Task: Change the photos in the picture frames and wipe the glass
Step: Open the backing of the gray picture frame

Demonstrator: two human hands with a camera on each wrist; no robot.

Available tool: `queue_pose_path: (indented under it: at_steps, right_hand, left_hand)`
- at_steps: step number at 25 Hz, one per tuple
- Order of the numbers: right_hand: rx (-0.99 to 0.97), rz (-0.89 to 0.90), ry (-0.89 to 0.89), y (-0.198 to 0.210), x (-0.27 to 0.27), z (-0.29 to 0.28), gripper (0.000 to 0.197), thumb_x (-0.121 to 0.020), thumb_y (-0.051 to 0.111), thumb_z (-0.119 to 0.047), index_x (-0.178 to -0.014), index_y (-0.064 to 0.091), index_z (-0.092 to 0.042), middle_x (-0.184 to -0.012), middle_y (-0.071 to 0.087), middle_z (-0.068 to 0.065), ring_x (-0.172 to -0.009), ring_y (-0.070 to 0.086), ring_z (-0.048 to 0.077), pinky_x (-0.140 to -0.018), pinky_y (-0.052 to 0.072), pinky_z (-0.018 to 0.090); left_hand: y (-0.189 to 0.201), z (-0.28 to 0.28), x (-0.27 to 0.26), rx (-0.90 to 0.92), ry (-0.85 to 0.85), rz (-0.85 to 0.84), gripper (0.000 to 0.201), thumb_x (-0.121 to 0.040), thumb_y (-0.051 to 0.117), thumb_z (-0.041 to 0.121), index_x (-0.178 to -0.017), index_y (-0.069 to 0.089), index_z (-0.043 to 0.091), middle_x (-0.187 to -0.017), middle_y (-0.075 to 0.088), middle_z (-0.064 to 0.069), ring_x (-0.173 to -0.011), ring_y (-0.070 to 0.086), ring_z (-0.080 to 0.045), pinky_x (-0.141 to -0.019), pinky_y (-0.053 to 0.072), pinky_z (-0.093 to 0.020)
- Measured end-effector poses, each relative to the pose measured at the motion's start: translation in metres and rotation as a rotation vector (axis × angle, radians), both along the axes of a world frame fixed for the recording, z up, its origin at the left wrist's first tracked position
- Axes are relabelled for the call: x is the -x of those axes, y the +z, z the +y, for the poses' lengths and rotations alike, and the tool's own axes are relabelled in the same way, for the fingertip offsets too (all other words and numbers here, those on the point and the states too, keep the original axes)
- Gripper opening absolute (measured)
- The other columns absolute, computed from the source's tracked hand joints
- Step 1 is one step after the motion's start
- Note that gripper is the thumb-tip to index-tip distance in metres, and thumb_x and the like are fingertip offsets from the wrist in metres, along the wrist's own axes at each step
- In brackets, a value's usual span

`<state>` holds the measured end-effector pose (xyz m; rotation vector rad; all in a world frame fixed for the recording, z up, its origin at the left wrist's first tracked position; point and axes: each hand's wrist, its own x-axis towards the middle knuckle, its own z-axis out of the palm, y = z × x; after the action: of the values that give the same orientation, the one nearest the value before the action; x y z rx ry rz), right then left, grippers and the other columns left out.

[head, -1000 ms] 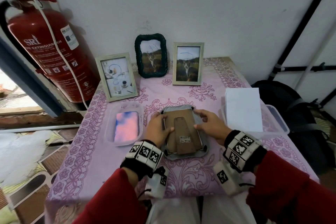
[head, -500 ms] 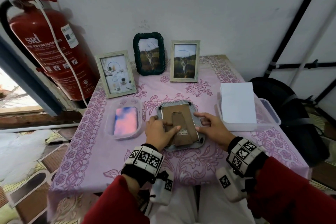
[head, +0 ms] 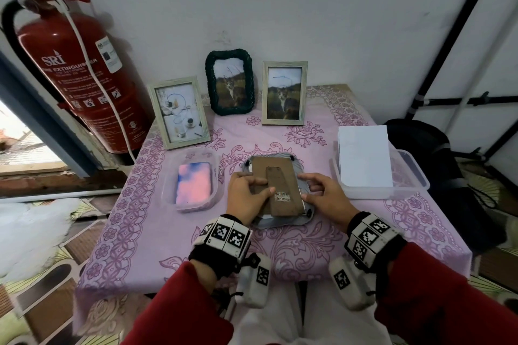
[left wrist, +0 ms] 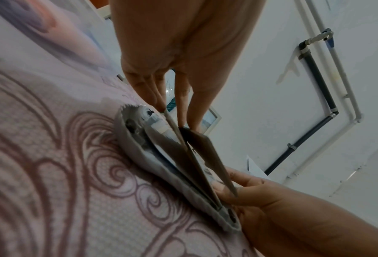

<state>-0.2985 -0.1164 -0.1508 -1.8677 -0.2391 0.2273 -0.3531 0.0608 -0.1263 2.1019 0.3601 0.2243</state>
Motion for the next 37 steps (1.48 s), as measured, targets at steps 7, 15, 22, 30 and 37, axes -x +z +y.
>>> queue_pose_path:
  at_steps: [7,15,22,30,37]
  right_hand:
    - [0.016,-0.006,-0.009,-0.002,0.0,-0.001,0.044,-0.079,0.062,0.012,-0.12,0.059,-0.002,-0.079,0.037,-0.01,-0.074,0.036,0.009,-0.076,0.039,0.018]
    - [0.07,-0.034,-0.021,-0.002,0.001,0.0,0.04,-0.081,0.057,0.012,-0.118,0.061,-0.003,-0.071,0.035,-0.008,-0.063,0.037,0.005,-0.068,0.036,0.012]
    - [0.089,-0.054,-0.017,-0.003,0.004,0.004,0.036,-0.082,0.065,-0.002,-0.117,0.064,-0.008,-0.098,0.049,0.011,-0.088,0.051,0.023,-0.094,0.047,0.036]
    - [0.096,-0.061,-0.014,-0.009,0.003,0.002,0.035,-0.081,0.066,-0.003,-0.116,0.065,-0.01,-0.112,0.055,0.021,-0.097,0.055,0.028,-0.1,0.046,0.042]
    - [0.092,-0.055,-0.001,-0.012,0.001,0.002,0.035,-0.082,0.065,-0.003,-0.117,0.064,-0.009,-0.117,0.055,0.024,-0.106,0.055,0.033,-0.1,0.045,0.045]
  left_hand:
    - [-0.004,0.007,-0.005,0.417,0.135,-0.006,0.044,-0.08,0.067,-0.001,-0.12,0.049,-0.005,-0.075,0.055,-0.003,-0.078,0.055,-0.02,-0.07,0.048,-0.023]
    - [-0.006,0.018,-0.003,0.419,0.076,-0.005,0.045,-0.083,0.062,-0.004,-0.127,0.05,-0.002,-0.076,0.058,-0.012,-0.088,0.056,-0.027,-0.091,0.049,-0.047]
    - [-0.01,0.02,-0.001,0.396,0.123,-0.01,0.044,-0.083,0.063,-0.002,-0.125,0.052,-0.001,-0.084,0.057,-0.014,-0.087,0.055,-0.026,-0.089,0.05,-0.045]
    - [-0.012,0.034,0.003,0.213,0.168,-0.029,0.044,-0.085,0.061,0.001,-0.128,0.051,-0.001,-0.1,0.064,-0.022,-0.084,0.053,-0.021,-0.072,0.047,-0.027]
    - [-0.015,0.06,0.021,0.18,0.246,-0.041,0.044,-0.09,0.047,-0.007,-0.134,0.044,-0.001,-0.119,0.06,-0.024,-0.097,0.059,-0.027,-0.083,0.048,-0.021]
